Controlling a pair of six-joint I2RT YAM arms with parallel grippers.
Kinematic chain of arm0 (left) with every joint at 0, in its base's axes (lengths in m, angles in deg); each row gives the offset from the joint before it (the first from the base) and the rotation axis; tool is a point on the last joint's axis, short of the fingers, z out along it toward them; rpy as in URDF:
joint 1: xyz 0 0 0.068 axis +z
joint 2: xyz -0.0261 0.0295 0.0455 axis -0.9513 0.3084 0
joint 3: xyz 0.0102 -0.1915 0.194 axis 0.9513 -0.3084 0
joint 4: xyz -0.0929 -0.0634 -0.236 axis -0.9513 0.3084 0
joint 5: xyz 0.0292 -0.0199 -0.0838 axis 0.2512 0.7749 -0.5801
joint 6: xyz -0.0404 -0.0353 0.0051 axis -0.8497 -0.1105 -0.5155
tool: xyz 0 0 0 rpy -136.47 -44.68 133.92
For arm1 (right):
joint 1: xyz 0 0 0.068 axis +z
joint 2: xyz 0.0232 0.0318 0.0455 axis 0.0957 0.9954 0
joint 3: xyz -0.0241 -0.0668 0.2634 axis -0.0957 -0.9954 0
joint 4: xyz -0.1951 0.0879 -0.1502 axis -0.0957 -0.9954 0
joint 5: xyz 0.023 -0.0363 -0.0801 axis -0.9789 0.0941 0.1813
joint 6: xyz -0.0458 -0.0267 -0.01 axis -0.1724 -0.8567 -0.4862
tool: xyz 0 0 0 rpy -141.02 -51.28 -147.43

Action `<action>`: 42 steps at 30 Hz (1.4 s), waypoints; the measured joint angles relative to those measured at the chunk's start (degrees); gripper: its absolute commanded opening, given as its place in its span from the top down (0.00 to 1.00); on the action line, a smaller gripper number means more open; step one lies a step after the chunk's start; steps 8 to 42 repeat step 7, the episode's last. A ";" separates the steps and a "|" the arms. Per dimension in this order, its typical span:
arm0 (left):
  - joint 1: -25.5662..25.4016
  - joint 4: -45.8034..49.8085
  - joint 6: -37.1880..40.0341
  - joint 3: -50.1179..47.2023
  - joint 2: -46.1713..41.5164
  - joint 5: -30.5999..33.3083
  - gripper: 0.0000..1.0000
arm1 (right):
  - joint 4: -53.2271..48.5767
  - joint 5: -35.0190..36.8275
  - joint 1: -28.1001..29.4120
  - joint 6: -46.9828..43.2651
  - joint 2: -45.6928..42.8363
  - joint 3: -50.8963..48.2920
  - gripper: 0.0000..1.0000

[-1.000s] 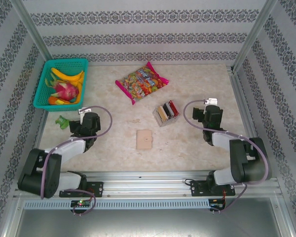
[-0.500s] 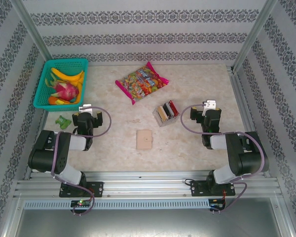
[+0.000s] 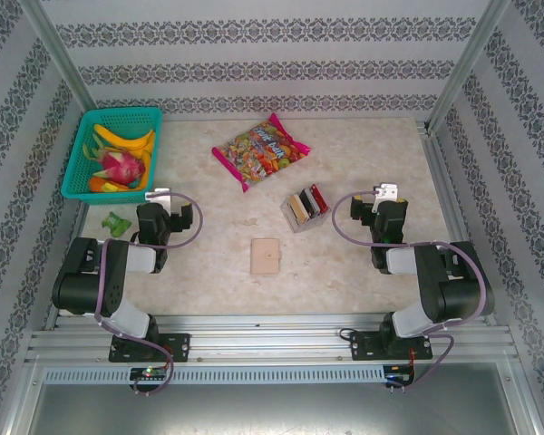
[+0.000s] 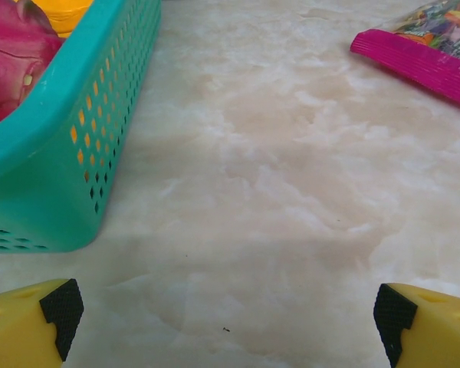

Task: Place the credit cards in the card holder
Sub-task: Reset both arms

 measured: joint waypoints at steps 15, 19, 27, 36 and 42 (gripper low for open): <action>0.00 0.02 0.00 0.00 0.00 -0.15 0.00 | 0.00 0.00 0.02 0.00 0.00 0.00 0.03; 0.00 0.02 0.00 0.00 0.00 -0.15 0.00 | 0.00 0.00 0.02 0.00 0.00 0.00 0.03; 0.00 0.02 0.00 0.00 0.00 -0.15 0.00 | 0.00 0.00 0.02 0.00 0.00 0.00 0.03; 0.00 0.02 0.00 0.00 0.00 -0.15 0.00 | 0.00 0.00 0.02 0.00 0.00 0.00 0.03; 0.00 0.02 0.00 0.00 0.00 -0.15 0.00 | 0.00 0.00 0.02 0.00 0.00 0.00 0.03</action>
